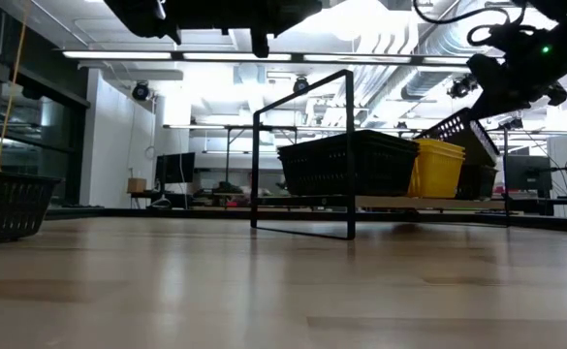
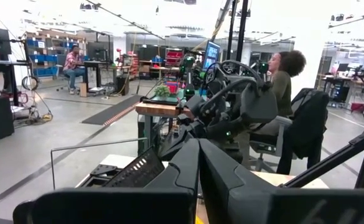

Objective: Stack baskets on shelf by color
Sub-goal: Stack the black bin on top of the black bin on the shelf

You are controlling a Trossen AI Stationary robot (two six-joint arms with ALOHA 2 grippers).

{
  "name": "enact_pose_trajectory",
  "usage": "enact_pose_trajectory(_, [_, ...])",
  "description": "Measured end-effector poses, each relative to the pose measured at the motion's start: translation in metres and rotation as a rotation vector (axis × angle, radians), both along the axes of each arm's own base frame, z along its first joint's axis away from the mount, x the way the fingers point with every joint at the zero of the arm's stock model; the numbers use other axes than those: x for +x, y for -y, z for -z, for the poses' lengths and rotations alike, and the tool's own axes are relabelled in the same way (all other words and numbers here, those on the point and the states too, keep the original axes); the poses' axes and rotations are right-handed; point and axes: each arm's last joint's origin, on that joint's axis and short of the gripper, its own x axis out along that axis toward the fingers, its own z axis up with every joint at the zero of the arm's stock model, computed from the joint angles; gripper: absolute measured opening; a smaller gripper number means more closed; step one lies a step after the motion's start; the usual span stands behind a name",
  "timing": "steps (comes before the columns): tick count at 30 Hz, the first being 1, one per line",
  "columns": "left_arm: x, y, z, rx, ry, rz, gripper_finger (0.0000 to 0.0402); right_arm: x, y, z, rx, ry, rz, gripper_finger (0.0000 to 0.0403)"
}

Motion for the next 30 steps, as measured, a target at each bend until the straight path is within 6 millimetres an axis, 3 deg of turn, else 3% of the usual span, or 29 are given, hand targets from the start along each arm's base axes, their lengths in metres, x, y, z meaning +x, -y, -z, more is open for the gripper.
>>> enact_pose_trajectory(17, [0.000,0.000,0.000,-0.018,0.004,0.014,0.0000,0.018,-0.005,0.017,0.214,-0.132,-0.130,0.0000])
enact_pose_trajectory(21, [0.000,0.000,0.000,-0.021,0.005,0.015,0.0000,0.024,-0.011,-0.007,0.114,-0.059,-0.173,0.0000])
enact_pose_trajectory(25, [0.000,0.000,0.000,-0.021,0.005,0.014,0.0000,0.025,-0.011,-0.033,-0.048,-0.022,-0.106,0.0000])
enact_pose_trajectory(30, [0.000,0.000,0.000,-0.021,0.005,0.015,0.0000,0.022,-0.001,-0.037,-0.138,-0.027,0.035,0.0000])
